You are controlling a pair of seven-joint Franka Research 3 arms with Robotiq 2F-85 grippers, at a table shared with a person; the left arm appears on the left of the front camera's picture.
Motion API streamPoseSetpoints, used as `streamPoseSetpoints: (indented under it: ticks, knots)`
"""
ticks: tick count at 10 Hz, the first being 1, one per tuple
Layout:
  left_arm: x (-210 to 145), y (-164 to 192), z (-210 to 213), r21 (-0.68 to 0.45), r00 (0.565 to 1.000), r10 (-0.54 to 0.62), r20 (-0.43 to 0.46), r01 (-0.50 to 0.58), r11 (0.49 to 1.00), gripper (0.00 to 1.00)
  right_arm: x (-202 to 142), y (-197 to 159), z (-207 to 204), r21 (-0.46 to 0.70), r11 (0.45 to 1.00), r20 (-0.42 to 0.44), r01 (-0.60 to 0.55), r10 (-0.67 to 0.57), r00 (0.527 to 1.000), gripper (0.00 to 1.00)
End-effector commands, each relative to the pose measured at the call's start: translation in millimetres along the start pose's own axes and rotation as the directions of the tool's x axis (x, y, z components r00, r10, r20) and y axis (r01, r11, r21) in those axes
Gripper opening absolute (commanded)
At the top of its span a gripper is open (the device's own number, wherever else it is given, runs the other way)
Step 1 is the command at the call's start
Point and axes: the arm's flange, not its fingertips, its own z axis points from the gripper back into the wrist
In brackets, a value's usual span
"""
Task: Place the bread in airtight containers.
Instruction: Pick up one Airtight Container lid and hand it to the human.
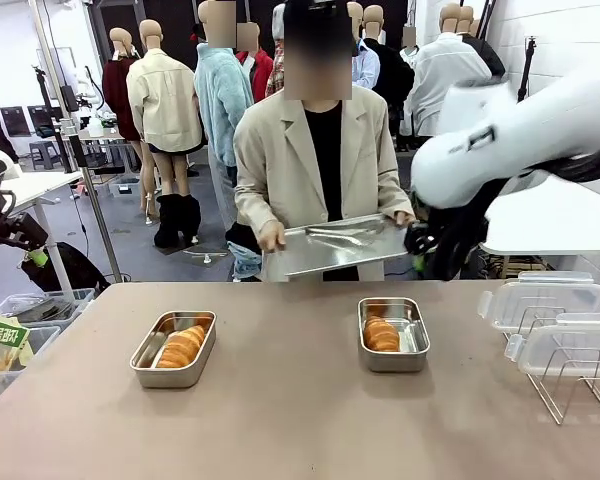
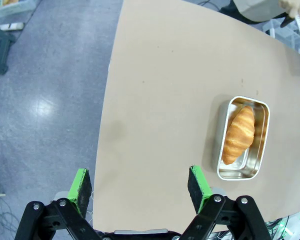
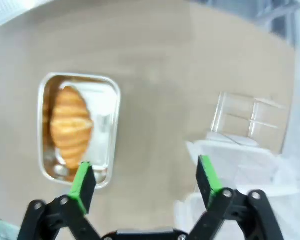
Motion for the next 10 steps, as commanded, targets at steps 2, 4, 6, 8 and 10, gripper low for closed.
streamPoseSetpoints:
  ticks: [2,4,6,8,10]
  knots:
    - [1,1,1,0.009,1.000,0.001,0.001,-0.001,1.000,1.00,-18,-58,41,-0.072,0.979,-0.034,-0.190,0.188,0.982,1.00]
    - [1,1,1,0.009,1.000,0.001,0.001,-0.001,1.000,1.00,-32,-116,58,-0.055,0.965,-0.094,-0.257,0.252,0.963,1.00]
    - [1,1,1,0.009,1.000,0.001,0.001,-0.001,1.000,1.00,-47,-162,44,0.085,0.870,-0.232,-0.486,0.492,0.839,1.00]
    - [1,1,1,0.009,1.000,0.001,0.001,-0.001,1.000,1.00,-63,-191,26,0.105,0.798,-0.155,-0.593,0.602,0.783,1.00]
    - [1,1,1,0.009,1.000,0.001,0.001,-0.001,1.000,1.00,-62,-186,34,0.105,0.844,-0.190,-0.526,0.536,0.822,1.00]
